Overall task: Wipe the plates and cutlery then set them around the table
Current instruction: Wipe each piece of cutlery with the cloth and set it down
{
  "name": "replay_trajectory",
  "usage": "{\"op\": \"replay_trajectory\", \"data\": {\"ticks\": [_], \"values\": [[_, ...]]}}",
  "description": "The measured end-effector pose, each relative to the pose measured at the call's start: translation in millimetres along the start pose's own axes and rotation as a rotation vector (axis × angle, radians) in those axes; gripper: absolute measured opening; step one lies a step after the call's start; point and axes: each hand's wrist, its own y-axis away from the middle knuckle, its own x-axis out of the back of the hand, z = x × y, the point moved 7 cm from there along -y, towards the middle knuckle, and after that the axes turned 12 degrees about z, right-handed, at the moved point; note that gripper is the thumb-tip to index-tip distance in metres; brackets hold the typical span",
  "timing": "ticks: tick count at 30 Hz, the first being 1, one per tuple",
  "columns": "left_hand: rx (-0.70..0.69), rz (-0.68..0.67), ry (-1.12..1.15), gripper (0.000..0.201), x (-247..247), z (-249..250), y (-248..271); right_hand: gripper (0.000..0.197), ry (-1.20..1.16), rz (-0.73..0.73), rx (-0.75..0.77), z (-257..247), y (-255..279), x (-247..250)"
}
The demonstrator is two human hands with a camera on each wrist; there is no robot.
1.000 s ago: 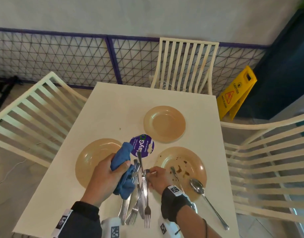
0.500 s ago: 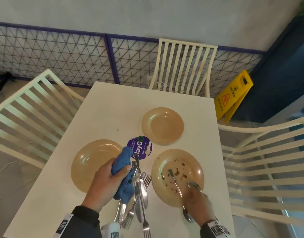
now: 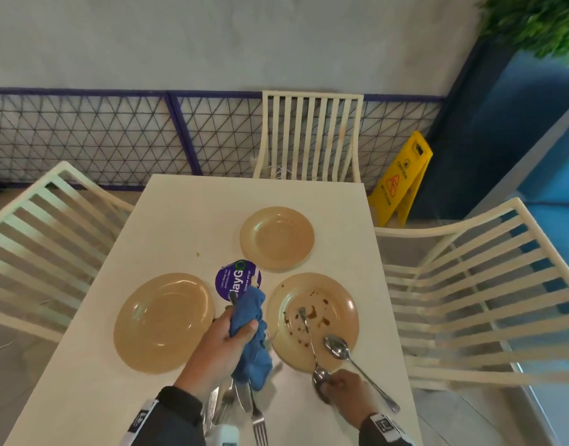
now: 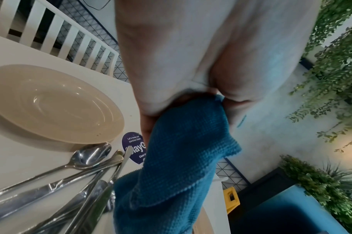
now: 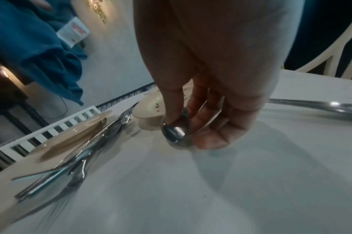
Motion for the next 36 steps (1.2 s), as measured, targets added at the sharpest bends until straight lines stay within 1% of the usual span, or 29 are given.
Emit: {"op": "replay_trajectory", "data": {"ticks": [2, 5, 10, 13, 15, 17, 19, 21, 23, 26, 30, 33, 34, 36], "values": [[0.02, -0.015, 0.01, 0.025, -6, -2, 2, 0.008, -0.153, -0.022, -0.017, 7, -1, -4], [0.054, -0.051, 0.041, 0.029, -13, -3, 5, 0.011, -0.308, -0.062, -0.009, 15, -4, -7], [0.058, -0.067, 0.039, 0.025, -20, 0, 7, 0.007, -0.442, -0.052, 0.013, 10, -3, 1], [0.058, -0.052, 0.042, 0.02, -24, 2, 7, 0.004, -0.547, -0.099, 0.024, 0, 1, 7], [0.076, -0.045, 0.072, 0.019, -27, 4, 7, 0.006, -0.608, -0.12, 0.065, -13, 5, 15], [0.1, -0.059, 0.128, 0.024, -34, 5, 7, 0.009, -0.678, -0.122, 0.126, -29, 10, 27], [0.157, -0.098, 0.197, 0.022, -45, 6, 12, 0.012, -0.739, -0.137, 0.197, -49, 18, 40], [0.213, -0.141, 0.246, 0.021, -59, 5, 14, 0.01, -0.765, -0.161, 0.26, -68, 26, 50], [0.189, -0.152, 0.203, 0.021, -68, 8, 15, 0.009, -0.78, -0.181, 0.317, -85, 33, 57], [0.135, -0.109, 0.131, 0.023, -72, 15, 11, 0.009, -0.754, -0.207, 0.381, -97, 43, 60], [0.149, 0.031, 0.241, 0.028, -49, 34, -8, 0.008, -0.721, -0.23, 0.415, -93, 59, 61], [0.137, 0.132, 0.336, 0.032, -32, 49, -19, 0.009, -0.746, -0.229, 0.413, -93, 68, 64], [0.146, 0.148, 0.369, 0.033, -33, 52, -17, 0.007, -0.765, -0.223, 0.419, -97, 68, 67], [0.133, 0.118, 0.362, 0.032, -45, 49, -9, 0.006, -0.807, -0.205, 0.421, -104, 65, 72]]}}
